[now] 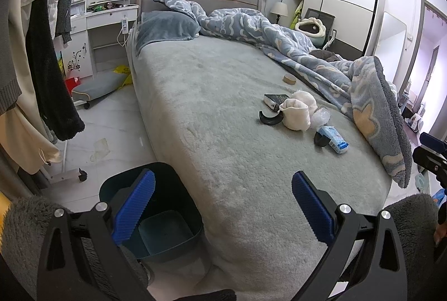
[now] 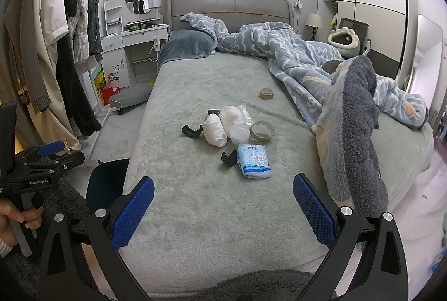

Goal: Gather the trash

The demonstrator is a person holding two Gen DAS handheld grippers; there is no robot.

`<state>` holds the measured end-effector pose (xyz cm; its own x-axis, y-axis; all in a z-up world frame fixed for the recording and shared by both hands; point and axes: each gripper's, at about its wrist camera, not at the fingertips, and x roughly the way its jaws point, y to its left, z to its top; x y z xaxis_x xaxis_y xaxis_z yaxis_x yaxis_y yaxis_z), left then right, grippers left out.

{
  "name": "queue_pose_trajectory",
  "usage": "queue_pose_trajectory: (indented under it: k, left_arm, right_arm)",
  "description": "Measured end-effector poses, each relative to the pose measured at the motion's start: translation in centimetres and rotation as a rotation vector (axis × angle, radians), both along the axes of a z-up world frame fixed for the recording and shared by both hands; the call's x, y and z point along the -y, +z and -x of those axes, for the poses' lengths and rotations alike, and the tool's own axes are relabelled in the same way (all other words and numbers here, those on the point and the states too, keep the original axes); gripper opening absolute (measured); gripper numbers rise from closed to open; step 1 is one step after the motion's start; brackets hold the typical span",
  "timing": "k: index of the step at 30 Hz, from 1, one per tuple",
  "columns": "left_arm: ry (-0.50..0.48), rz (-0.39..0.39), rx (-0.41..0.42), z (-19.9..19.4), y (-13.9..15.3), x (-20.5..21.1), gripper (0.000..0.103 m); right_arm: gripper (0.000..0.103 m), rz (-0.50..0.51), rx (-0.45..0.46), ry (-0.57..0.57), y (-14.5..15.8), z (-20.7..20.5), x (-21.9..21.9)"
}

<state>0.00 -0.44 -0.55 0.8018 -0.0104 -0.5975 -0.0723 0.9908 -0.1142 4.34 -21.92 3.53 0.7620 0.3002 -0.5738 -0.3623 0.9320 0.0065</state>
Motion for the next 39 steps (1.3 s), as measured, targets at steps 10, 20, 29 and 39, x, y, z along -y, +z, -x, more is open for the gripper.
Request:
queue_pose_trajectory:
  k: [10,20,29,39]
  left_arm:
    - [-0.008,0.008,0.004,0.2,-0.6,1.0,0.1]
    - [-0.053,0.062,0.023,-1.6,0.9,0.3,0.1]
    - [-0.137,0.029,-0.014,-4.7,0.3,1.3,0.1]
    - [-0.227,-0.076,-0.038,-9.4,-1.7,1.9,0.099]
  right_arm:
    - [0.1,-0.011,-0.023,-0.014,-0.1,-0.5,0.2]
    - [0.1,-0.073,-0.121,0.012,-2.3,-5.7,-0.8]
    - [0.088,-0.063,-0.19,-0.02,-4.8,-10.6,0.4]
    - [0.075,0.016,-0.279,0.025,-8.0,-15.5,0.3]
